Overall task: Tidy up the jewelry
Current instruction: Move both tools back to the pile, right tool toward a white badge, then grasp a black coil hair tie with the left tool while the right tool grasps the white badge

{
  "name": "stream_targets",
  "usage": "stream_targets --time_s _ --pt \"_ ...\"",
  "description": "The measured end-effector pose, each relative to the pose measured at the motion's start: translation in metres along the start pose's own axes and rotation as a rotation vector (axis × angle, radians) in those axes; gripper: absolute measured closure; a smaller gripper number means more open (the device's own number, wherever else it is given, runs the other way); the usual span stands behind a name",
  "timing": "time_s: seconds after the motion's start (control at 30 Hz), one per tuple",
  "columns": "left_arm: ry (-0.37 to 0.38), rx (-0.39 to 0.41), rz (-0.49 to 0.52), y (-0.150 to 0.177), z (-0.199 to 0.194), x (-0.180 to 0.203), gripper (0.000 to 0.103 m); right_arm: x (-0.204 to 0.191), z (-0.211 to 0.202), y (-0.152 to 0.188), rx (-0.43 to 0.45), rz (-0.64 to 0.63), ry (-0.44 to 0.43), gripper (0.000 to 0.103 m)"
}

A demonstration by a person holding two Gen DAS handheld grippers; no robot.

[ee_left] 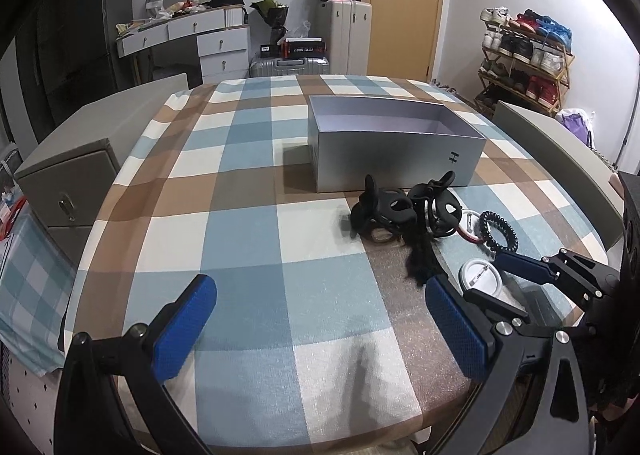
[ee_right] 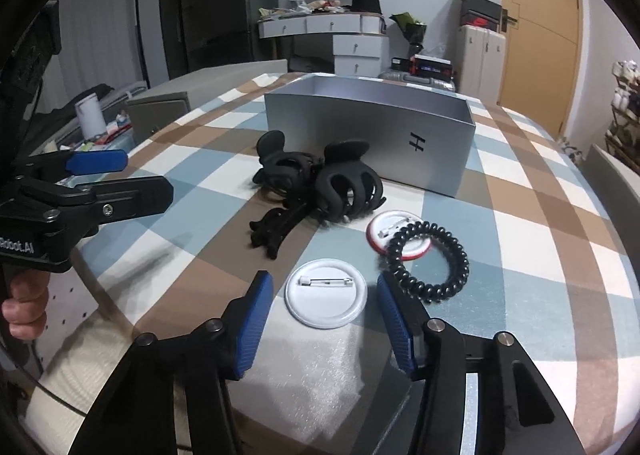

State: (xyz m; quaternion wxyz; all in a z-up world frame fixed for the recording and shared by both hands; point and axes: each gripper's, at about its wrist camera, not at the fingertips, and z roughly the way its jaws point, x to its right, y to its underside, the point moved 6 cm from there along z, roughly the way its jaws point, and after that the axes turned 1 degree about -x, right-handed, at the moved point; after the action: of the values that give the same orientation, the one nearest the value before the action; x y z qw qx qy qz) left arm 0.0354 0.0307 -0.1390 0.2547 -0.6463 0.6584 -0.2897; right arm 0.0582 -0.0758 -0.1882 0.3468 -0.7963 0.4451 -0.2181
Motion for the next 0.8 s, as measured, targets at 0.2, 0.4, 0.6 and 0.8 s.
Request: stream_targets --time_s 0.2,0.4,0.6,0.8 --pt "0.006 -0.018 -0.012 0.002 0.002 -0.001 0.001 -0.003 0.0 -0.001 -0.001 -0.019 0.006 0.062" --pt "0.001 -0.028 -0.007 0.003 0.003 0.001 0.001 -0.002 -0.004 0.0 0.01 -0.008 -0.026 0.062" --pt "0.004 -0.03 -0.015 0.002 0.004 0.001 0.001 0.002 -0.011 -0.003 0.048 0.018 -0.049 0.062" --pt "0.001 -0.036 -0.014 0.002 0.005 0.001 0.001 0.013 -0.024 -0.003 0.09 0.07 -0.079 0.062"
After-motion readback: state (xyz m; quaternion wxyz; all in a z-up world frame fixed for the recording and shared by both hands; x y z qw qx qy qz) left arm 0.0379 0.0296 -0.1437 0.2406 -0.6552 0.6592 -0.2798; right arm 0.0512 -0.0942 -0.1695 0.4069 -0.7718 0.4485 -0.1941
